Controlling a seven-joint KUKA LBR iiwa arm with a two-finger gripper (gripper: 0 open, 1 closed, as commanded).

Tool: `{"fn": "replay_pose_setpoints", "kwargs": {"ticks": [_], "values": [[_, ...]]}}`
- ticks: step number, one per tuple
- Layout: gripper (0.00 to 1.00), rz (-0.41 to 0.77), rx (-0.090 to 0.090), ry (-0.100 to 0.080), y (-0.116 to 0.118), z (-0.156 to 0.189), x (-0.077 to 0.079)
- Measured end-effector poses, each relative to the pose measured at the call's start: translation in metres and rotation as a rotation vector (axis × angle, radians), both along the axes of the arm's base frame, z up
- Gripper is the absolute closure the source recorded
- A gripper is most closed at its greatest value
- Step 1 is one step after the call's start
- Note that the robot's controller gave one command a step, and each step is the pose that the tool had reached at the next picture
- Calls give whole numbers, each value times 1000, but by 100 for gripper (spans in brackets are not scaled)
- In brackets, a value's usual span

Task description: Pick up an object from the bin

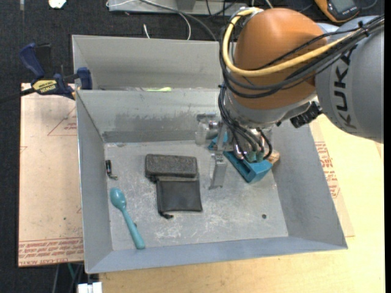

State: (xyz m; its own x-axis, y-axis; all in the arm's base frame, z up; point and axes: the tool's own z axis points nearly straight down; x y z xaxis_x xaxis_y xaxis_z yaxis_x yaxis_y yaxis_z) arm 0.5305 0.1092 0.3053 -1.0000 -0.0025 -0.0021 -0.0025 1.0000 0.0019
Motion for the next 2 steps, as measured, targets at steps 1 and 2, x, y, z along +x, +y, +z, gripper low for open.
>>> {"fn": "replay_pose_setpoints", "kwargs": {"ticks": [1,2], "values": [[0,-14,-1,4,9,4,-2],[0,3,2,-4,32,-84,-19]]}}
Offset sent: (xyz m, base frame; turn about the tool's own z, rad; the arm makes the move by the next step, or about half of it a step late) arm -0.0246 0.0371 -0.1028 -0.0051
